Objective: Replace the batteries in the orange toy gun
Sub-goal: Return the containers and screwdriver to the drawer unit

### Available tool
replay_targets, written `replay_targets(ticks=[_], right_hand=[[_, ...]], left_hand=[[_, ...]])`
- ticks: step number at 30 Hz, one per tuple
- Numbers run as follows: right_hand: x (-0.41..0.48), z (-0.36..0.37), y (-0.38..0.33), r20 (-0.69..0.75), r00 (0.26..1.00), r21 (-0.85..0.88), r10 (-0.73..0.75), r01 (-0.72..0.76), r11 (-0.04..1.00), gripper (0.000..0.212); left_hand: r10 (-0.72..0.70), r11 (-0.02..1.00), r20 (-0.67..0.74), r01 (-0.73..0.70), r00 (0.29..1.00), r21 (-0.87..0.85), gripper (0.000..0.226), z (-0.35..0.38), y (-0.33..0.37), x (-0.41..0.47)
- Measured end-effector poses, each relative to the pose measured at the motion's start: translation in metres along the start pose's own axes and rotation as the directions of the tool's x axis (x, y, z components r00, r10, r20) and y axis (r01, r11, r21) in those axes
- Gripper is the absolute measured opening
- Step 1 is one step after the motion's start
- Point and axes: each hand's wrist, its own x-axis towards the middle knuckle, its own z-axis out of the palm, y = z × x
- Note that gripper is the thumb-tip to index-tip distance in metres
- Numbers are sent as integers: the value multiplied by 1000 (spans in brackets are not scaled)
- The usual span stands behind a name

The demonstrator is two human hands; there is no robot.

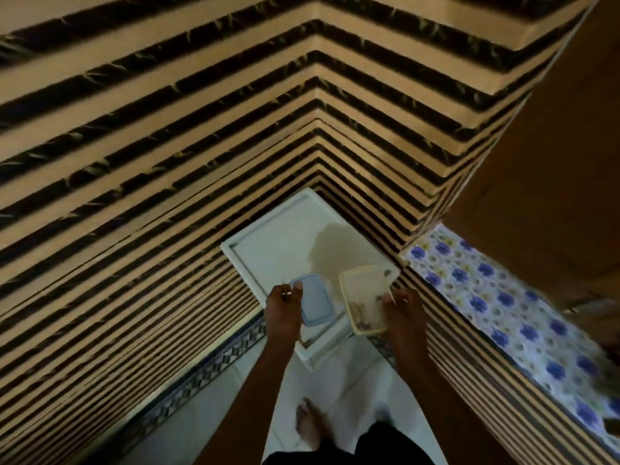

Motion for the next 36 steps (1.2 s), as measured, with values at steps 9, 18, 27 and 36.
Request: replay_targets(ticks=[9,18,27,36], right_hand=[[125,60,-22,142,989,-261,44,-6,965,10],[184,87,-13,277,959,-321,59,34,946,8],[193,85,-2,308,949,-412,-73,202,889,12],[193,69,10,365,917,-456,-163,329,827,21]], left_hand=[[-210,974,-168,221,963,48,37,49,4,65],[-302,929,-267,345,915,133,32,75,5,83],[-205,885,-426,353,881,303,34,60,-6,85],[-85,859,-452,296,888,419,21,51,5,79]])
